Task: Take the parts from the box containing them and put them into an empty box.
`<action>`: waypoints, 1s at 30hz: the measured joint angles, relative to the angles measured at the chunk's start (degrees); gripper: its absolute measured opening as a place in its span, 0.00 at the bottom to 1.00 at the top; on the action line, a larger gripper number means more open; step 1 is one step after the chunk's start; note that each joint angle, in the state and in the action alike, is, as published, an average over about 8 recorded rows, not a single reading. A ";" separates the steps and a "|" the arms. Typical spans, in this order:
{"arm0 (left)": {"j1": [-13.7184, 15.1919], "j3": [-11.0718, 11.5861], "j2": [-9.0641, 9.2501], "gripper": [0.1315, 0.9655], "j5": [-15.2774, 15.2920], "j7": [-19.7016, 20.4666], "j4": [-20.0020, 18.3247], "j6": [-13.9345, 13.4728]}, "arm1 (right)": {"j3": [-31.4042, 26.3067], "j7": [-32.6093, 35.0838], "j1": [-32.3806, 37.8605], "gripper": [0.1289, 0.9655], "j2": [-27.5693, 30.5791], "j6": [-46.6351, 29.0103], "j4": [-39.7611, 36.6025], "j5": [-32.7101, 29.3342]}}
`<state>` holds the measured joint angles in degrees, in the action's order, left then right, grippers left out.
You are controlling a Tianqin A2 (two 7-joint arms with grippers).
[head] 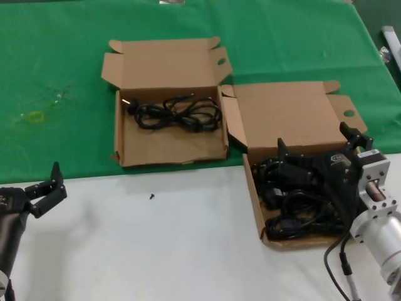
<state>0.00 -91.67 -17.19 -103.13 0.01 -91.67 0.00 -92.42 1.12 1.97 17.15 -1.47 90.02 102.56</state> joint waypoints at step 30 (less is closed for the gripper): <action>0.00 0.00 0.00 1.00 0.00 -0.02 0.00 0.00 | 0.00 0.00 0.00 1.00 0.00 0.00 0.00 0.00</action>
<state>0.00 -91.67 -17.19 -103.13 -0.01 -91.67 0.00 -92.42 1.12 1.97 17.15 -1.47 90.02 102.56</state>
